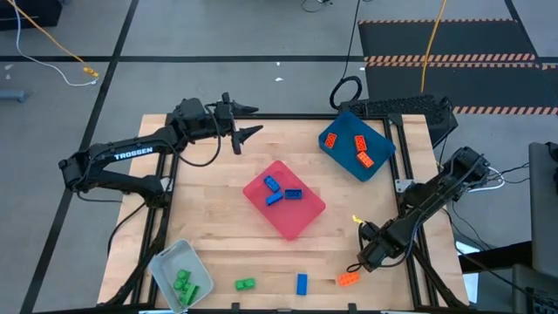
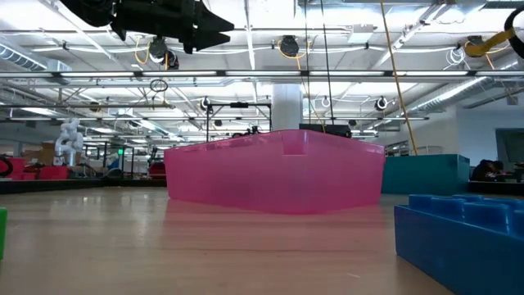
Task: Sort & place blocks by color
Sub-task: Put the green game piece into the gray bin
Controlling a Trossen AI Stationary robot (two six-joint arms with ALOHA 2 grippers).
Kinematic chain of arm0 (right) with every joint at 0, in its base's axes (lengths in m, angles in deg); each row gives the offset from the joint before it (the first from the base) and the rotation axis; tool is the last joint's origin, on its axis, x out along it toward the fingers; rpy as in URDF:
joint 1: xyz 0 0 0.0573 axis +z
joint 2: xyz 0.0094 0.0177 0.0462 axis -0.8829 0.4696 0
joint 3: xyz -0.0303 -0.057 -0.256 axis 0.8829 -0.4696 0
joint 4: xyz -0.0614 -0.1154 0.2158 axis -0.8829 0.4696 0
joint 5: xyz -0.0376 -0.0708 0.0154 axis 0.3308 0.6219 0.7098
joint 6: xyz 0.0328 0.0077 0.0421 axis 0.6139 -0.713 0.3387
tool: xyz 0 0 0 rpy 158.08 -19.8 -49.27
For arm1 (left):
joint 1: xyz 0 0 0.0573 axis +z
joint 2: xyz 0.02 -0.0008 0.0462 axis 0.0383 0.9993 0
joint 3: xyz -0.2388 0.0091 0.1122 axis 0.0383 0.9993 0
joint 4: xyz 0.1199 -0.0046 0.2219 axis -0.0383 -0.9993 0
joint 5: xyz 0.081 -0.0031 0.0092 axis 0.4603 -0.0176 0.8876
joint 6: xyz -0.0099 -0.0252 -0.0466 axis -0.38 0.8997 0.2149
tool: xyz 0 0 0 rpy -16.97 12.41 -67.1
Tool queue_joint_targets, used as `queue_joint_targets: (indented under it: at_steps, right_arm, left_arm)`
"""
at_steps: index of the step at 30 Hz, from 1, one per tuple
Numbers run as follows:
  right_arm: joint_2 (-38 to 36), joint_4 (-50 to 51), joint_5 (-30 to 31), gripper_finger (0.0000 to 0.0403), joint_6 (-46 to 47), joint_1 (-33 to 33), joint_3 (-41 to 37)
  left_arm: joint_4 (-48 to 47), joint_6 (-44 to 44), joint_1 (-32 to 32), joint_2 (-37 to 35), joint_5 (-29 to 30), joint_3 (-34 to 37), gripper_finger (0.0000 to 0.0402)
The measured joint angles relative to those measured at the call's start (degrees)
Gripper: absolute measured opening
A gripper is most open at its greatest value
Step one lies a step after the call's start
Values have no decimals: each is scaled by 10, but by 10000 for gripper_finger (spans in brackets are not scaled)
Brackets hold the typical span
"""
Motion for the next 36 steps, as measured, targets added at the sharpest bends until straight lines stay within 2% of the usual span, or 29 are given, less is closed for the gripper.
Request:
queue_joint_targets:
  at_steps: [5,11,16,22,26,31,34,36]
  right_arm:
    - [-1,-17,25,222,-2,1,-19]
    - [-3,-7,25,125,-32,1,-21]
    - [-10,-2,31,126,-62,-12,-22]
    - [-61,15,165,126,-149,-62,8]
    - [-112,12,261,126,-265,-120,35]
    - [-161,-36,391,126,-493,-195,69]
    - [-178,-110,433,126,-667,-249,76]
    - [-181,-165,434,126,-766,-292,76]
  left_arm:
    - [0,0,0,0,0,0,278]
    - [0,0,0,0,0,0,278]
    - [1,0,0,0,0,0,278]
    - [2,-15,-4,0,0,0,278]
    - [4,-33,-16,0,0,0,278]
    - [12,-41,-32,0,0,0,278]
    - [17,-41,-39,0,0,0,278]
    - [28,-32,-40,0,-1,0,278]
